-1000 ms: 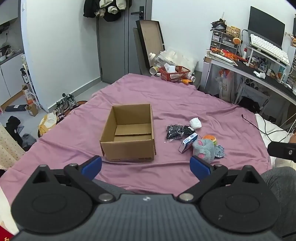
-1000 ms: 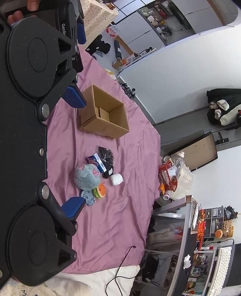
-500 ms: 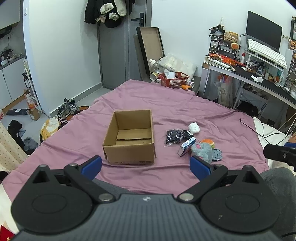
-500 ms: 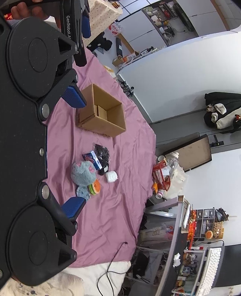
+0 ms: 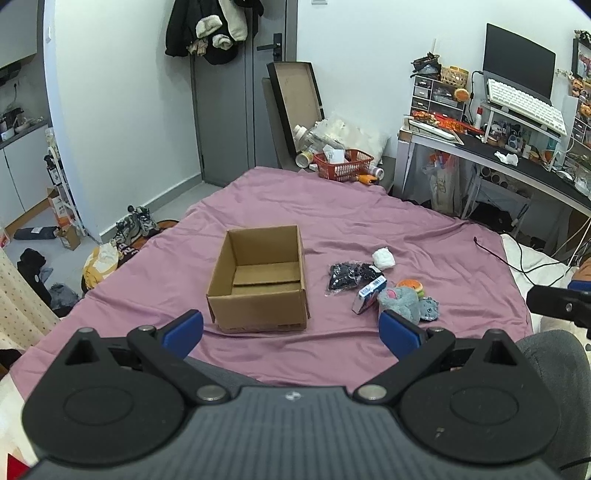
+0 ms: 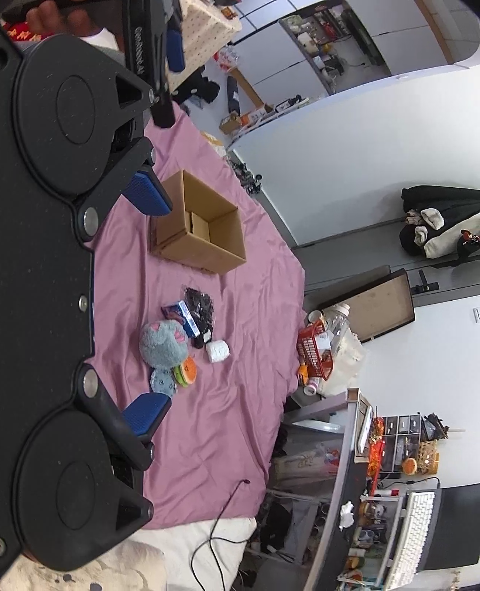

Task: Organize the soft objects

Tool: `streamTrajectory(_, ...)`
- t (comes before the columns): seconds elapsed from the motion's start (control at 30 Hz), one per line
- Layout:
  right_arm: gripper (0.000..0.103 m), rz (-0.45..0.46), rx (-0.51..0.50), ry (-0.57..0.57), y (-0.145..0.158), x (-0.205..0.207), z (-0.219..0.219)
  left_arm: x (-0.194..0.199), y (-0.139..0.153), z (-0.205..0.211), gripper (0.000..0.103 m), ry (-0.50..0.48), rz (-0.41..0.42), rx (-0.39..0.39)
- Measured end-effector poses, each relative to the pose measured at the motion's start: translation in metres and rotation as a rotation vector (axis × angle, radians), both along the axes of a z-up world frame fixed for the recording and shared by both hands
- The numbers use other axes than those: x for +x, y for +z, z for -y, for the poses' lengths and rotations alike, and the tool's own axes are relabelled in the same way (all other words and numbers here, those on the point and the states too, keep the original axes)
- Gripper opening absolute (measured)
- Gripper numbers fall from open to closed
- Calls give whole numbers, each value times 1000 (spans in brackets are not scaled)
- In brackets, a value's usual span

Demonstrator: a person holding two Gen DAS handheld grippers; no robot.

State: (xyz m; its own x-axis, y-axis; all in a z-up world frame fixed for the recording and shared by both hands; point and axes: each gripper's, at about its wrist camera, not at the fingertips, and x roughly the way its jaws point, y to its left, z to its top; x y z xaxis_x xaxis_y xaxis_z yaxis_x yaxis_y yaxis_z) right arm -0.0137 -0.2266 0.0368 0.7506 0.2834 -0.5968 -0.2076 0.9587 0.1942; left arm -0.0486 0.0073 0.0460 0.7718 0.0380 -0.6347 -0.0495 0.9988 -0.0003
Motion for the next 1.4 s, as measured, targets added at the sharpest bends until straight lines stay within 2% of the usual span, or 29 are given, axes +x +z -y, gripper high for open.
streamTrajectory(0.77,103,14,-9,10,2,-6,0,-7,10,-18,101,21,21,-2)
streamTrajectory(1.4,103,-30,10,20,-13,15,7,18,-21,-1,101,-16,-43,-26)
